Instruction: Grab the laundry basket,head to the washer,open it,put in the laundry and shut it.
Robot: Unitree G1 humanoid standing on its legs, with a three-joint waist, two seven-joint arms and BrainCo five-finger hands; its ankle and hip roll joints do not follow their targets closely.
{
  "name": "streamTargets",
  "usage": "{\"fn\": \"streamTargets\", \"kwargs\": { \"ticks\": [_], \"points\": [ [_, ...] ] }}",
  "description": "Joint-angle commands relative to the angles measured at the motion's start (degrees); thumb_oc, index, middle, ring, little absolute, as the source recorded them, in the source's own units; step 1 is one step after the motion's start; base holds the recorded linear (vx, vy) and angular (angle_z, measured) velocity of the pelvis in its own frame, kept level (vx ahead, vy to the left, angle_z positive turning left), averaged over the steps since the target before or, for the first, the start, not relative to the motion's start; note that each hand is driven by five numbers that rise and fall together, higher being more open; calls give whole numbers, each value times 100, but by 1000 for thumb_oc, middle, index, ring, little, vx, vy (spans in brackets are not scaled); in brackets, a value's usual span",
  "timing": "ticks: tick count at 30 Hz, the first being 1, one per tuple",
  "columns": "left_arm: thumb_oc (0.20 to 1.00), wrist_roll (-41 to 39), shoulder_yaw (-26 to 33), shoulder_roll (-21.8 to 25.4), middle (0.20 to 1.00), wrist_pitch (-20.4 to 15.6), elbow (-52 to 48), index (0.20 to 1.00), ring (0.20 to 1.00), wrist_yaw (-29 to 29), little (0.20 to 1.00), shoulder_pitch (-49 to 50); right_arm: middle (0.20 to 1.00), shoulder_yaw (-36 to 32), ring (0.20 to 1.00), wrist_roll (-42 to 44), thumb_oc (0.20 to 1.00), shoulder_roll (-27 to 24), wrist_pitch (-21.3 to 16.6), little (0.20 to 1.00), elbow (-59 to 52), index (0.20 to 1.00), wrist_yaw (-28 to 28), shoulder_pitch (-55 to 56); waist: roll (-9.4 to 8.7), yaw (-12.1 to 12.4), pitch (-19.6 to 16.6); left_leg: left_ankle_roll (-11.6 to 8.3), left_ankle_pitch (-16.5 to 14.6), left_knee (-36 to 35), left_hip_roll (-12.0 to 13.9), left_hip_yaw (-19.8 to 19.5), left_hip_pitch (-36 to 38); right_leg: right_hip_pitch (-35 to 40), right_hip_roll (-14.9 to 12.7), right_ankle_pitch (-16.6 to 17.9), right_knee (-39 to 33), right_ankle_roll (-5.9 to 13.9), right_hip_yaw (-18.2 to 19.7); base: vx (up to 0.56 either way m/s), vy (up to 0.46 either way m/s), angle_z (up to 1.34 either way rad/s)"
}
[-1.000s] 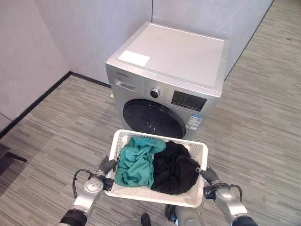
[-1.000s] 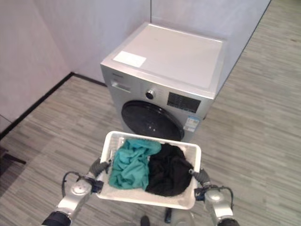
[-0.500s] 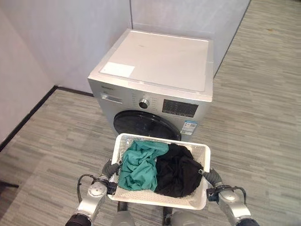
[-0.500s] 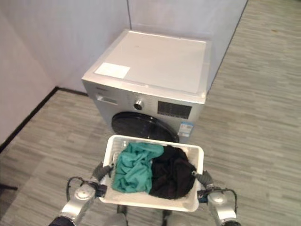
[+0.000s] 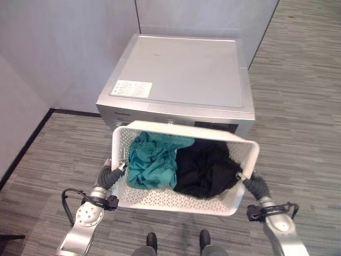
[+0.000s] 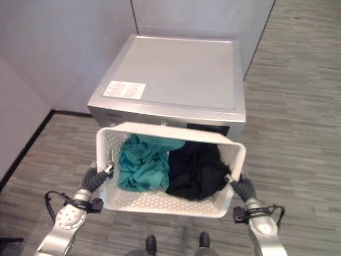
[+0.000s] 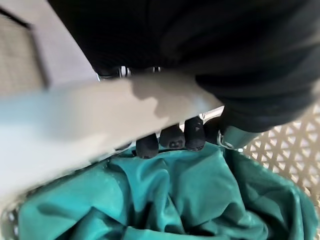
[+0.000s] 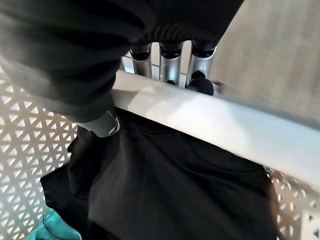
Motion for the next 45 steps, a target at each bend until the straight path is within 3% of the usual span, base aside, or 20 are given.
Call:
{"fn": "streamTargets", "kwargs": {
  "ticks": [1, 2, 5, 7, 13, 17, 23, 24, 26, 27, 28, 30, 33, 35, 36, 38, 41, 42, 43, 45],
  "points": [
    [200, 368, 2452, 242, 200, -283, -6, 200, 200, 847, 200, 657, 200, -1643, 200, 246, 200, -566, -513, 200, -659, 200, 240, 1053, -171, -108, -373, 115, -625, 452, 266, -39, -89, -359, -86, -774, 800, 85, 86, -7, -56, -62],
    [200, 252, 2980, -174, 200, -373, -522, 200, 200, 912, 200, 1257, 200, -2069, 200, 432, 200, -473, -497, 200, -1069, 200, 488, 1502, -259, -100, -369, 140, -681, 497, 285, 50, -67, -403, -66, -751, 777, 88, 179, 29, -31, -58],
    [200, -6, 3335, -420, 200, -356, -1005, 200, 200, 767, 200, 1755, 200, -2361, 200, 637, 200, -456, -428, 200, -1316, 200, 645, 1762, -300, -68, -426, 144, -718, 532, 308, 160, -51, -443, -50, -722, 763, 106, 261, -4, -30, -42],
    [200, -127, 3632, -302, 200, -373, -1279, 200, 200, 729, 200, 1834, 200, -2565, 200, 846, 200, -756, -447, 200, -1486, 200, 741, 1596, -349, -36, -472, 141, -751, 575, 347, 220, -6, -436, -37, -709, 769, 121, 295, -11, -27, -19],
    [200, -530, 3538, 203, 200, -251, -1231, 200, 200, 694, 200, 1084, 200, -2389, 200, 1234, 200, -1701, -310, 200, -1234, 200, 755, 670, -352, 68, -570, 124, -797, 601, 352, 184, 80, -364, -54, -701, 773, 151, 250, -7, -10, -6],
    [200, -866, 3033, 1104, 200, -90, -902, 200, 200, 642, 200, -203, 200, -1848, 200, 1584, 200, -2738, -124, 200, -729, 200, 590, -578, -314, 209, -674, 58, -734, 544, 398, 37, 149, -214, -41, -758, 780, 117, 130, 30, -43, 4],
    [200, -937, 2075, 1778, 200, -24, -166, 200, 200, 862, 200, -2159, 200, -1273, 200, 1791, 200, -3615, -149, 200, -150, 200, 424, -1812, -309, 226, -675, -128, -572, 583, 555, -209, 25, -86, 41, -913, 834, 32, -170, 25, -103, 30],
    [200, -1091, 1549, 2038, 200, -38, 252, 200, 200, 943, 200, -2977, 200, -931, 200, 1829, 200, -4048, -74, 200, 164, 200, 361, -2321, -343, 259, -661, -220, -494, 857, 643, -306, -124, -19, 96, -972, 854, -27, -302, 6, -205, 62],
    [200, -1163, 1245, 2147, 200, -56, 594, 200, 200, 1039, 200, -3507, 200, -629, 200, 1893, 200, -4277, -87, 200, 479, 200, 339, -2708, -351, 262, -600, -266, -490, 1170, 701, -393, -292, 13, 135, -1012, 859, -85, -368, -31, -165, 55],
    [200, -1463, 773, 2415, 200, -1, 1118, 200, 200, 1170, 200, -4242, 200, 39, 200, 1988, 200, -4670, -20, 200, 1058, 200, 219, -3615, -381, 417, -408, -361, -197, 2148, 747, -660, -678, 129, 260, -1109, 913, -239, -422, -64, -111, 37],
    [200, -1472, 773, 2436, 200, -17, 1163, 200, 200, 1176, 200, -4280, 200, 130, 200, 1993, 200, -4673, -36, 200, 1120, 200, 215, -3739, -379, 384, -392, -360, -188, 2193, 746, -682, -731, 110, 262, -1086, 909, -244, -434, -93, -135, 21],
    [200, -2108, 110, 2812, 200, 16, 1990, 200, 200, 1165, 200, -5206, 200, 1405, 200, 1805, 200, -4770, 125, 200, 1941, 200, 60, -5058, -425, 583, -148, -348, 126, 3372, 438, -1238, -1260, 211, 314, -1119, 945, -352, -402, -35, -65, -9],
    [200, -2635, -644, 3062, 200, 29, 2719, 200, 200, 1098, 200, -6219, 200, 2075, 200, 1638, 200, -4640, 290, 200, 2752, 200, -55, -5712, -458, 551, -222, -266, -234, 2559, 545, -955, -1462, 367, 272, -1205, 778, -250, -537, 165, 53, 5],
    [200, -2681, -1021, 3105, 200, 35, 3028, 200, 200, 1114, 200, -6664, 200, 2053, 200, 1550, 200, -4578, 290, 200, 2941, 200, -153, -5703, -406, 578, -284, -269, 12, 1476, 648, -775, -1575, 477, 245, -1296, 688, -170, -592, 206, 136, 40],
    [200, -2687, -1080, 3102, 200, 25, 3065, 200, 200, 1115, 200, -6728, 200, 2020, 200, 1550, 200, -4576, 287, 200, 2943, 200, -155, -5677, -431, 587, -290, -271, 58, 1397, 637, -773, -1549, 470, 236, -1298, 687, -171, -601, 155, 115, 27],
    [200, -2702, -1348, 3091, 200, 9, 3155, 200, 200, 1064, 200, -6949, 200, 1717, 200, 1585, 200, -4510, 203, 200, 3345, 200, -381, -5582, -379, 682, -381, -287, 140, 889, 431, -819, -1741, 635, 149, -1411, 689, -57, -655, 263, 241, 16],
    [200, -2626, -1463, 3113, 200, 13, 2999, 200, 200, 1033, 200, -6952, 200, 1471, 200, 1427, 200, -4343, 269, 200, 3628, 200, -405, -5376, -363, 718, -511, -194, 127, 1008, 243, -925, -1692, 709, -21, -1429, 837, 89, -632, 309, 311, -18],
    [200, -2567, -1662, 3177, 200, 30, 3008, 200, 200, 978, 200, -7027, 200, 1456, 200, 1244, 200, -4221, 358, 200, 3807, 200, -361, -5351, -364, 711, -586, 7, -65, 1102, 37, -892, -1527, 546, -239, -1269, 1380, 188, -541, 247, 316, -51],
    [200, -2566, -1668, 3182, 200, 31, 3008, 200, 200, 979, 200, -7031, 200, 1453, 200, 1239, 200, -4213, 359, 200, 3808, 200, -361, -5350, -380, 730, -587, 20, -75, 1107, 26, -867, -1526, 517, -261, -1290, 1425, 201, -514, 242, 349, -40],
    [200, -2497, -1756, 3261, 200, 31, 3069, 200, 200, 935, 200, -7072, 200, 1535, 200, 1152, 200, -4161, 389, 200, 3990, 200, -365, -5533, -325, 671, -557, 254, -235, 1061, -90, -693, -1202, 121, -461, -799, 2379, 312, -299, 133, 248, -27]
  ]
}}
